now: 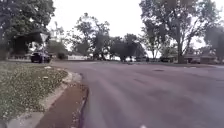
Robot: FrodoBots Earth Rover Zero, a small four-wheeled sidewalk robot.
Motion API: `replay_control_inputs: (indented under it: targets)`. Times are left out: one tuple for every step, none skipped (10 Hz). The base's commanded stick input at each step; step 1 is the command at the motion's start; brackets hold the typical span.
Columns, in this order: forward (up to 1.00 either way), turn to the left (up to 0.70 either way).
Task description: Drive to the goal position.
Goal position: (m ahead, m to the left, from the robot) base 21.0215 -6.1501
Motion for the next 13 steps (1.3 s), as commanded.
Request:
replay_control_inputs:
  targets:
    - [0.07, 0.00]
    - [0.07, 0.00]
    - [0.07, 0.00]
    - [0.07, 0.00]
    - [0.07, 0.00]
    - [0.07, 0.00]
    - [0.07, 0.00]
    - [0.07, 0.00]
    - [0.07, 0.00]
    - [0.07, 0.00]
    - [0.07, 0.00]
    - [0.07, 0.00]
    - [0.07, 0.00]
